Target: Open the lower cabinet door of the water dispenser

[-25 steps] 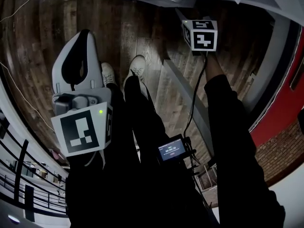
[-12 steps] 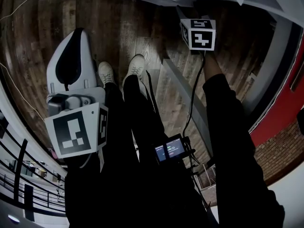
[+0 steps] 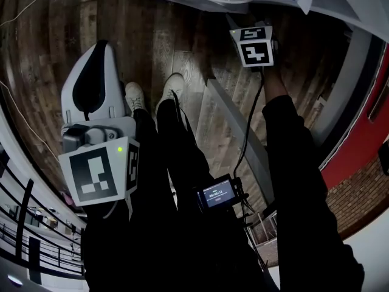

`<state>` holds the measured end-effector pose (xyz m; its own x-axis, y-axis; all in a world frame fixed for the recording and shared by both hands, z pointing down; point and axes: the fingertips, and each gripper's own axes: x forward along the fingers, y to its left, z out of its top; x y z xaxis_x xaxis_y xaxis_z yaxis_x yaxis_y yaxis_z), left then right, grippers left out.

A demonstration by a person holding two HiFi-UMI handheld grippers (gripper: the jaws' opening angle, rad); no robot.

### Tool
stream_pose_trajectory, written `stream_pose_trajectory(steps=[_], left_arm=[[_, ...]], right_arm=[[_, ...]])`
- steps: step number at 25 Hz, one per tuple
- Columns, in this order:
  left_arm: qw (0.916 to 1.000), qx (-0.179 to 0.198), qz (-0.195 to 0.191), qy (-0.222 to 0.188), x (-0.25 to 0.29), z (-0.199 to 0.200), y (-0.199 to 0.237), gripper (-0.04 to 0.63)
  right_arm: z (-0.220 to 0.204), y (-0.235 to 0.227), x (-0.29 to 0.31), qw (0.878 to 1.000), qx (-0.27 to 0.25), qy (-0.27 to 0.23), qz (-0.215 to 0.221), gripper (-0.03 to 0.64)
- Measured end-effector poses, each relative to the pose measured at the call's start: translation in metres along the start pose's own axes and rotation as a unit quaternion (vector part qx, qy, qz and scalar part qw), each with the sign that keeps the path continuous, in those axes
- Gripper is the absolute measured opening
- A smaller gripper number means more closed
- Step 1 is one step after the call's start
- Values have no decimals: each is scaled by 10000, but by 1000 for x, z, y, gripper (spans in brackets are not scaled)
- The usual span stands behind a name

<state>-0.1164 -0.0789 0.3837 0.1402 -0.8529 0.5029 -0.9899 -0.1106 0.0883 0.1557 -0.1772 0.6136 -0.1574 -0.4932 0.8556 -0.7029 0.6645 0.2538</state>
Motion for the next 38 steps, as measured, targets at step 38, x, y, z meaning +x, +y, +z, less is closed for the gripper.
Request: stream_pose_trajectory(steps=[38], left_arm=[[9998,-63,-158,-76,-27,-14,-4,8]], right_arm=[[-27,56,-30,9976,462,426,292,201]])
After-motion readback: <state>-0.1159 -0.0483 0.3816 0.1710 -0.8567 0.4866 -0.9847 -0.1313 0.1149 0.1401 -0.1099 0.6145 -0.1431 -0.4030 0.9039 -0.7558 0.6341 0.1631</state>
